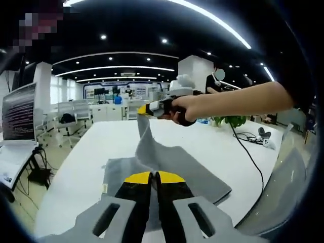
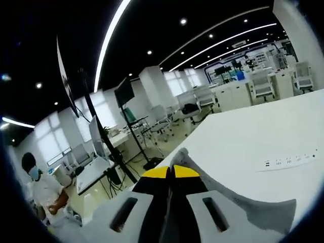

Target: Fold the towel on the table until its edges align and the towel forms a compact rectangular stack.

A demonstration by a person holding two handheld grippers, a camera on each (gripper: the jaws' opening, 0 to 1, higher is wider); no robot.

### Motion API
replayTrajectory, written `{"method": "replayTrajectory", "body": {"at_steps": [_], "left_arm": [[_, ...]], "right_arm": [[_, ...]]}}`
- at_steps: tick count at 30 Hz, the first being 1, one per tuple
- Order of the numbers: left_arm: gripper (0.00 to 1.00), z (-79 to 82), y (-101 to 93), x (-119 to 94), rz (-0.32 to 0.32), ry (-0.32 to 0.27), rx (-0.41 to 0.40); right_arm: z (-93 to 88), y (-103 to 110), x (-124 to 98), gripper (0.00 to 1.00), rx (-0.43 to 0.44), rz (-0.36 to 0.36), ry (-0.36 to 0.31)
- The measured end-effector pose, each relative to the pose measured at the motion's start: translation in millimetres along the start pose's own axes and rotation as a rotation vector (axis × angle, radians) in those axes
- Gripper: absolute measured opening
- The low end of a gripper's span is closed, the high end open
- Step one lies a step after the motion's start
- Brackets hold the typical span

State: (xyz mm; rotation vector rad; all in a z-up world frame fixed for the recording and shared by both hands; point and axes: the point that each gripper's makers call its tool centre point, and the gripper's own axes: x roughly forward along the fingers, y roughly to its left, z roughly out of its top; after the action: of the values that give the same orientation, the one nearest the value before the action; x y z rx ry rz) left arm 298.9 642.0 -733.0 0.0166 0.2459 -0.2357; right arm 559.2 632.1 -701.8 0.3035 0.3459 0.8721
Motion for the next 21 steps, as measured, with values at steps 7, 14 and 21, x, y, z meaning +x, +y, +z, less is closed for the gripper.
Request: {"method": "replayTrajectory", "body": {"at_steps": [7,14,21], "left_arm": [[0.04,-10.1,14.7,-3.8,0.028,0.014,-0.037],[0.04,-14.1,22.7,-7.1,0.023,0.014,-0.035],[0.04,-28.0,32.6,-7.8,0.022,0.033,-0.058]], "right_arm": [[-11.6,3.4,14.7,0.0,-0.02,0.007,0.034],[-24.2,-8.3,33.6,0.0,-0.004,-0.009,0.052],[-40.3,-1.4,52.6,0.0,-0.003,0.003,0.081]]}}
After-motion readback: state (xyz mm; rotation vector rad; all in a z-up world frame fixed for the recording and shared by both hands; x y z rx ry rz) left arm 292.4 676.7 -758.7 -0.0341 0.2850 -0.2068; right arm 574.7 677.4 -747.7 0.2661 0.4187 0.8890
